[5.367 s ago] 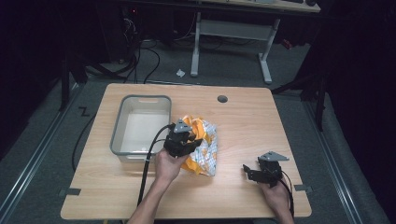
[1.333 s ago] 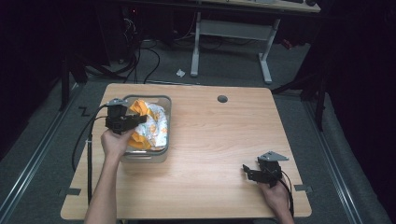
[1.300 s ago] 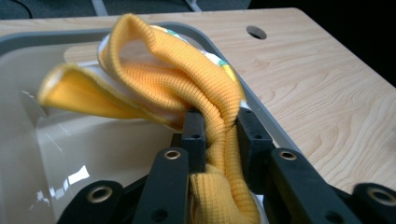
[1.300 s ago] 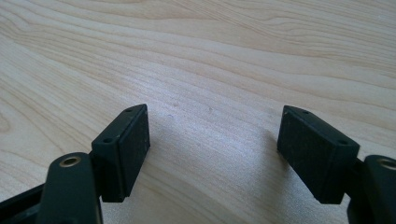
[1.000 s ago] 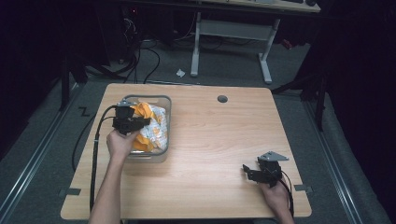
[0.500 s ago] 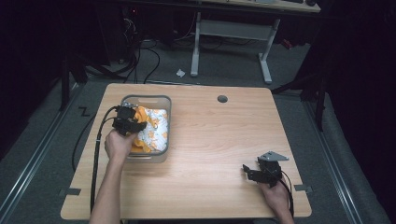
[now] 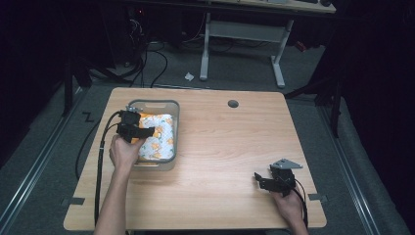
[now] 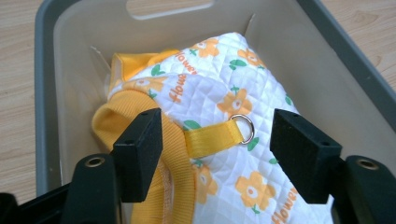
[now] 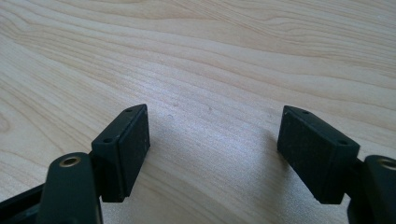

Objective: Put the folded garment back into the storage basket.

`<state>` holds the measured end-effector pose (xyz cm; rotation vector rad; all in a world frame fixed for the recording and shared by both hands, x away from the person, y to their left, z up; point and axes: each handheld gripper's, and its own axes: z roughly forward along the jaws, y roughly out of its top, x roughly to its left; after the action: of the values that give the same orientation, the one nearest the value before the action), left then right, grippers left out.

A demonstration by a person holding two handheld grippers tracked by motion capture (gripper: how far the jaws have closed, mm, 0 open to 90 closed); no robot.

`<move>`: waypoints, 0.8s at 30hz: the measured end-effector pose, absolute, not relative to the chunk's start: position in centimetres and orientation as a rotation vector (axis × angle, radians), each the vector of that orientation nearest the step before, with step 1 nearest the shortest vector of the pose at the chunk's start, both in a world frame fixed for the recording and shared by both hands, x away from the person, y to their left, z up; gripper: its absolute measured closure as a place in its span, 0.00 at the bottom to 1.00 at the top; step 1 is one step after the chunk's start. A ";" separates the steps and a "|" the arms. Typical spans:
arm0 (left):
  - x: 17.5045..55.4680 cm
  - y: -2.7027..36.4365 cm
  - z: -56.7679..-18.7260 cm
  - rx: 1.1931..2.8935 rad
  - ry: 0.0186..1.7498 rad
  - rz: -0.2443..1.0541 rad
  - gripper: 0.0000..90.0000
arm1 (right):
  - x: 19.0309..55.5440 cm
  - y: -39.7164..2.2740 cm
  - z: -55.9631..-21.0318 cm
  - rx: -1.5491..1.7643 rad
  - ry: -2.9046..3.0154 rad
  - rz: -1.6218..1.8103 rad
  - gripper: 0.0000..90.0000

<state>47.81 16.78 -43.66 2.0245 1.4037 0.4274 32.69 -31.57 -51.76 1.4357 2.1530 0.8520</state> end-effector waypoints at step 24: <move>43.3 14.0 -40.6 1.922 1.201 0.475 0.36 | 32.7 -31.6 -51.8 1.434 2.155 0.852 0.28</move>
<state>43.26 14.00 -40.57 1.9217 1.2008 0.4755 32.69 -31.59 -51.76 1.4337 2.1550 0.8518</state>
